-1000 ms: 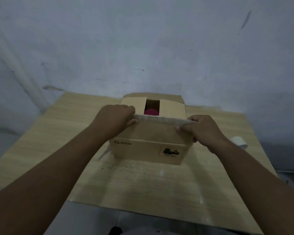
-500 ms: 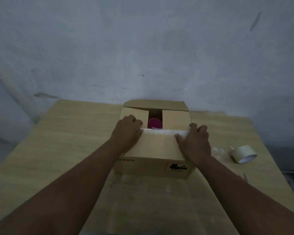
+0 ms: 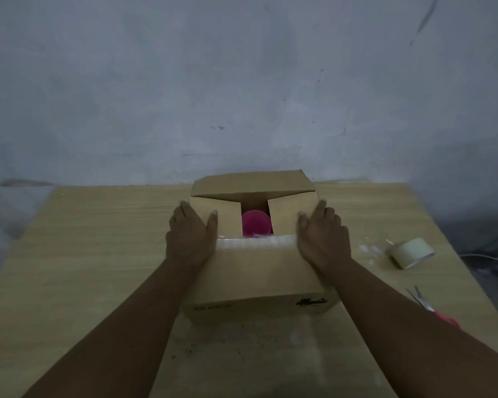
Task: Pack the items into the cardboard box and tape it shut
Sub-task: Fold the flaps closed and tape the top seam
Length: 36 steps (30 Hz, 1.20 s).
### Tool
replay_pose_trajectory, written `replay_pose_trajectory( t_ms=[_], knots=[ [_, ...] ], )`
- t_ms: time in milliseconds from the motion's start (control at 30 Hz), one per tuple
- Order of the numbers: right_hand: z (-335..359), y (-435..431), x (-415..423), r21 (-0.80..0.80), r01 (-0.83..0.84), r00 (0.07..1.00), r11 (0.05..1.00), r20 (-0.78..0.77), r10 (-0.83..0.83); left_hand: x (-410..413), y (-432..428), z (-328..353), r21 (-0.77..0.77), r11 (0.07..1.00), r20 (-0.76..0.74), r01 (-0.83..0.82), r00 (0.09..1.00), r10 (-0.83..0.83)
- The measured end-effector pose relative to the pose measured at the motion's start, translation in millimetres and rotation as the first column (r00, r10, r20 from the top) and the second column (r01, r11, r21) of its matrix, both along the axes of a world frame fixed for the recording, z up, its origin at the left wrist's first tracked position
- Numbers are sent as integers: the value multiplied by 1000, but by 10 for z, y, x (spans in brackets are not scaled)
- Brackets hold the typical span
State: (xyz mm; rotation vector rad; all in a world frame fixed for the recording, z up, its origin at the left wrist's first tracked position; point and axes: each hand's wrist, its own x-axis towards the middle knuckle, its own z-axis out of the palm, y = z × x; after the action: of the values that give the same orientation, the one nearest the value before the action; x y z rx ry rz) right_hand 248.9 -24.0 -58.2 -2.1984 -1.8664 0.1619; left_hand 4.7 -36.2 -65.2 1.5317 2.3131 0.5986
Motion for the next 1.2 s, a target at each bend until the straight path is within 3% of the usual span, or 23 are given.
replay_pose_trajectory(
  t_ms=[200,300,467,567,667,767,933,1067,1133,1167,1200],
  knots=[
    [-7,350,-61,-34,29,996,999,-81,-31,-83,377,-9,38,999,67,20,997,-22],
    [31,539,-80,-40,96,968,995,-229,-103,-141,522,-40,95,994,161,49,985,-64],
    [65,781,-66,-61,237,823,970,-517,-234,-182,564,-49,216,976,245,-11,969,-43],
    [139,835,3,-46,335,667,941,-693,-272,-142,512,10,274,959,344,-67,938,-32],
    [172,809,82,-89,404,438,910,-855,-279,-124,442,37,328,932,489,-155,872,-27],
    [162,755,114,-146,377,219,915,-945,-241,-218,431,-10,343,901,707,-264,704,-62],
    [280,675,125,-146,318,-68,937,-989,-131,-194,378,72,356,893,750,-277,654,-97],
    [337,510,206,-145,185,-81,972,-988,-131,-142,285,190,258,891,912,-374,399,-96],
    [392,443,225,-150,135,-111,979,-985,-135,-185,197,175,241,922,929,-303,346,-129],
    [407,436,231,-145,131,-91,981,-987,-134,-216,159,156,231,937,933,-261,333,-137],
    [399,461,244,-113,124,4,986,-993,-115,-241,146,121,208,956,940,-206,314,-136]
  ],
)
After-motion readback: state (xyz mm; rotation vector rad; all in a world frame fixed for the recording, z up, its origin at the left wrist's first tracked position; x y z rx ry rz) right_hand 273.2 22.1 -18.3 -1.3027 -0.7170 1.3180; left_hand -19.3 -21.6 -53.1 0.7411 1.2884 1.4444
